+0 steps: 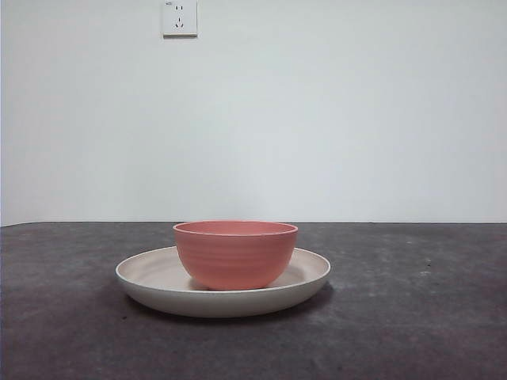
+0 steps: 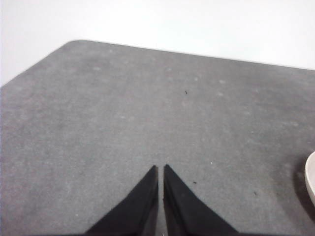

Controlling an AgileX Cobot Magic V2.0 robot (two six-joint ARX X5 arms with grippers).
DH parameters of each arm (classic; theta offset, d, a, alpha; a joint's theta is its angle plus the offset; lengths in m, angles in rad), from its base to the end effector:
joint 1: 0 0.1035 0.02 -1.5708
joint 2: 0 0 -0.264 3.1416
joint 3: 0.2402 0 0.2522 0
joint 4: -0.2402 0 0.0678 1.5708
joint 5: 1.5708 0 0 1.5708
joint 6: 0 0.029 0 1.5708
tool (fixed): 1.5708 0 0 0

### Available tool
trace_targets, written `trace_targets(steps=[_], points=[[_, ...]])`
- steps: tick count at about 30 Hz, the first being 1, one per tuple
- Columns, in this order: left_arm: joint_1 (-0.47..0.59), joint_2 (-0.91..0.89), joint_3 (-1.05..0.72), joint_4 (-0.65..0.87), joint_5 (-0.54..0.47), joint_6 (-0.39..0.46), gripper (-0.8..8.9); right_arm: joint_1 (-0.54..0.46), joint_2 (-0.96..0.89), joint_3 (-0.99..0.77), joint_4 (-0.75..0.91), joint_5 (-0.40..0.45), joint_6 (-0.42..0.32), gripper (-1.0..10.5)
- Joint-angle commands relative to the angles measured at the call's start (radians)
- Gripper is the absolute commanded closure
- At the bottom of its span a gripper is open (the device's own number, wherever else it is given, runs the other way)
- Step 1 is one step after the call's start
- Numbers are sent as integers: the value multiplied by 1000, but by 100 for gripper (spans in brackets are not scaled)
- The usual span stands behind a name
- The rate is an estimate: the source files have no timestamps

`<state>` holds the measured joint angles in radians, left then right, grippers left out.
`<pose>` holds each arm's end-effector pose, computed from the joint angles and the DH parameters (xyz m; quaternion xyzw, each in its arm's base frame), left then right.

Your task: Place the red bowl on the white plate

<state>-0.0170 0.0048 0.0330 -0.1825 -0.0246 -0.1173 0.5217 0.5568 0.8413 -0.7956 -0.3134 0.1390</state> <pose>0.0948 -0.0009 0.1568 -0.0568 0.0767 0.0083 0.9954 0.0799 0.0563 0.3227 0.0352 0.2780 0.3739 0.8841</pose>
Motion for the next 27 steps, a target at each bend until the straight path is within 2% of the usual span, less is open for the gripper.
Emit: trace_targets(steps=[1, 24, 27], points=[[1, -2, -21, -8, -3, 12, 794, 6, 3, 3, 10, 0, 6, 929], [1, -2, -21, -7, -3, 12, 794, 6, 2, 3, 10, 0, 6, 929], [1, -2, -21, -7, -3, 12, 794, -11, -14, 3, 3, 7, -31, 929]])
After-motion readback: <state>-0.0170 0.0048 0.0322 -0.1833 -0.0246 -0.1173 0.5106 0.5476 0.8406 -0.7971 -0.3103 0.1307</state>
